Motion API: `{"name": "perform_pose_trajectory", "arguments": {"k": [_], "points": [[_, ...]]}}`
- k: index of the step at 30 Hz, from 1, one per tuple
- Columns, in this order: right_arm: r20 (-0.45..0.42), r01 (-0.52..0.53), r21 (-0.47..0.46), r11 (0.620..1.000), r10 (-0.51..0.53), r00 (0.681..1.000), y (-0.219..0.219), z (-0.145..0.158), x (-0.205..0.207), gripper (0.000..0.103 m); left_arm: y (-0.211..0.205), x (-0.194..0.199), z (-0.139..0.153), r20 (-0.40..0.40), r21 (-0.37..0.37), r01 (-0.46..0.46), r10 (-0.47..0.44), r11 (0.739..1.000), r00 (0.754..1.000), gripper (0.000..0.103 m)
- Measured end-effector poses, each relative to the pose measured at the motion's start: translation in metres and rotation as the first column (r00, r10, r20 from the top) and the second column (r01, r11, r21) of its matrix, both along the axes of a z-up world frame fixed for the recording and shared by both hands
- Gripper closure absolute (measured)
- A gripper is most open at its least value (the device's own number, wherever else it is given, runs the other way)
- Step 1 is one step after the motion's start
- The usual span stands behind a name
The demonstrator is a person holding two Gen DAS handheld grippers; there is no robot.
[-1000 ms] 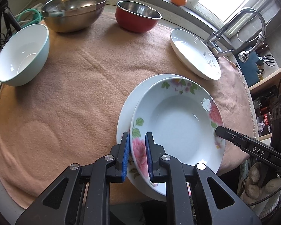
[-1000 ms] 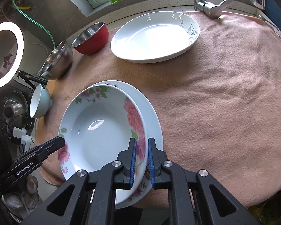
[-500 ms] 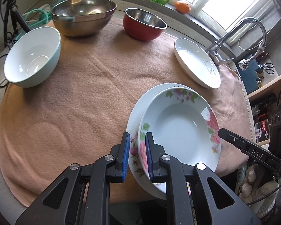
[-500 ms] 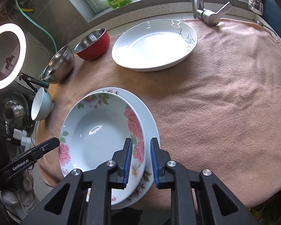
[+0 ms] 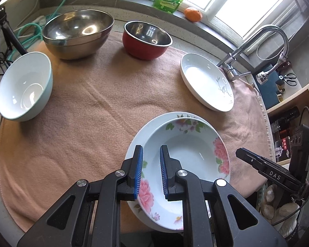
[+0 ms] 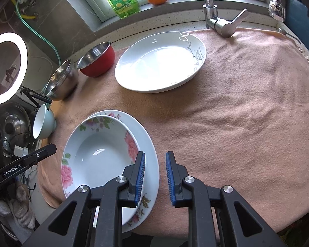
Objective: Organize plates and bowls
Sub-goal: 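Move the right tool to the white leaf-pattern plate and grip its rim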
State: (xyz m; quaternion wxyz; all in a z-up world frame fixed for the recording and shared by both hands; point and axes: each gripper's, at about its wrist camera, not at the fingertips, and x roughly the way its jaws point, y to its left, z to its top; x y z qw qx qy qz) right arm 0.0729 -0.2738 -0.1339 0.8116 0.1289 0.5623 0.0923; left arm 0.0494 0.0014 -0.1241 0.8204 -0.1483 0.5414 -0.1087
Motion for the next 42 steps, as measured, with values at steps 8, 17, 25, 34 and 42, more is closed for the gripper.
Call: {"name": "perform_pose_trajectory", "arguments": {"k": [8,17,25,34,42], "points": [[0.023,0.025,-0.015,1.0,-0.024,0.999,-0.027,0.01,0.022,0.082,-0.023,0.03,0.008,0.023,-0.01,0.026,-0.025,1.0,0.999,0.089],[0.053,0.041,-0.025,0.999,-0.04,0.998,-0.058,0.013,0.058,0.082,-0.042,0.072,0.006,0.025,-0.022,0.019,-0.019,1.0,1.0,0.089],[0.045,0.042,-0.005,0.999,-0.042,0.998,-0.077,0.003,0.092,0.082,-0.053,0.106,-0.001,0.003,-0.036,0.006,-0.005,0.999,1.0,0.089],[0.042,0.044,0.005,0.999,-0.044,0.998,-0.088,-0.01,0.128,0.082,-0.07,0.139,-0.01,0.0,0.004,0.018,-0.018,1.0,1.0,0.089],[0.03,0.045,0.012,0.999,-0.045,0.999,-0.09,-0.023,0.149,0.082,-0.079,0.158,-0.021,0.0,0.072,0.03,-0.03,0.997,1.0,0.089]]}}
